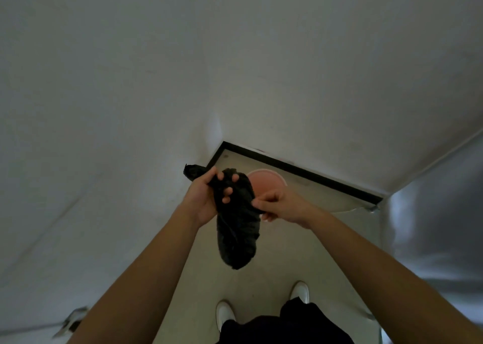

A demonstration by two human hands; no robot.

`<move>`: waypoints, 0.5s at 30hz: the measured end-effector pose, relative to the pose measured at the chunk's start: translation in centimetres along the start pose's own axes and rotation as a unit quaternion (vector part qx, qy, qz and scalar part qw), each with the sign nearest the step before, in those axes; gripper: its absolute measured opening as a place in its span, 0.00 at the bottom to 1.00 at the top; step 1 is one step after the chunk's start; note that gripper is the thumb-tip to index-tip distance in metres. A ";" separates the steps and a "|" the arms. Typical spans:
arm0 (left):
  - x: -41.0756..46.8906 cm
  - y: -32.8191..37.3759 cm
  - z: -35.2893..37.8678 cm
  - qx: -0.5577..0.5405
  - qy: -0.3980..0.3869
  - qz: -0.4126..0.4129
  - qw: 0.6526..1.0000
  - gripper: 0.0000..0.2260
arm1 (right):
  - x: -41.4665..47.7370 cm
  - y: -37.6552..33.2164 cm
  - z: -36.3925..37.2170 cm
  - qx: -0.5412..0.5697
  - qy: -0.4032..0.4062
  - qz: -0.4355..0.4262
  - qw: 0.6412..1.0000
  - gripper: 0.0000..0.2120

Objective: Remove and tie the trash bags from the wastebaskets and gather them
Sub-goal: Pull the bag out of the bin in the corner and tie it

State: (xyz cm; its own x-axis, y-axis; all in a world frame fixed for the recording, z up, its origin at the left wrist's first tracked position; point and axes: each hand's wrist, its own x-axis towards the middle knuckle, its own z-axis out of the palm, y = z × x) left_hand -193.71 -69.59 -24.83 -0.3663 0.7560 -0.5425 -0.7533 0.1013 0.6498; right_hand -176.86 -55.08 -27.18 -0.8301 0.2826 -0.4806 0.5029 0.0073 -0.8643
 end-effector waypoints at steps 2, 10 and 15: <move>0.3 0.4 0.4 0.077 -0.008 -0.004 0.997 0.19 | 0.7 0.1 -0.6 -0.057 0.000 0.003 0.998 0.11; 0.3 3.7 2.9 0.257 -0.078 -0.019 0.963 0.20 | 3.3 -2.0 -2.5 -0.207 0.080 -0.102 0.970 0.39; 1.1 4.9 3.8 0.358 0.004 0.070 0.931 0.20 | 5.5 -1.2 -3.0 -0.139 0.073 -0.053 0.986 0.14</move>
State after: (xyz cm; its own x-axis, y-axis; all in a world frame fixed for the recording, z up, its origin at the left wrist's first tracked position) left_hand -195.75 -65.76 -20.22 -0.4399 0.7898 -0.4275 -0.1417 0.4090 0.9014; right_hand -181.28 -50.63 -28.33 -0.8476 0.4021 -0.3462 0.4793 0.3005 -0.8246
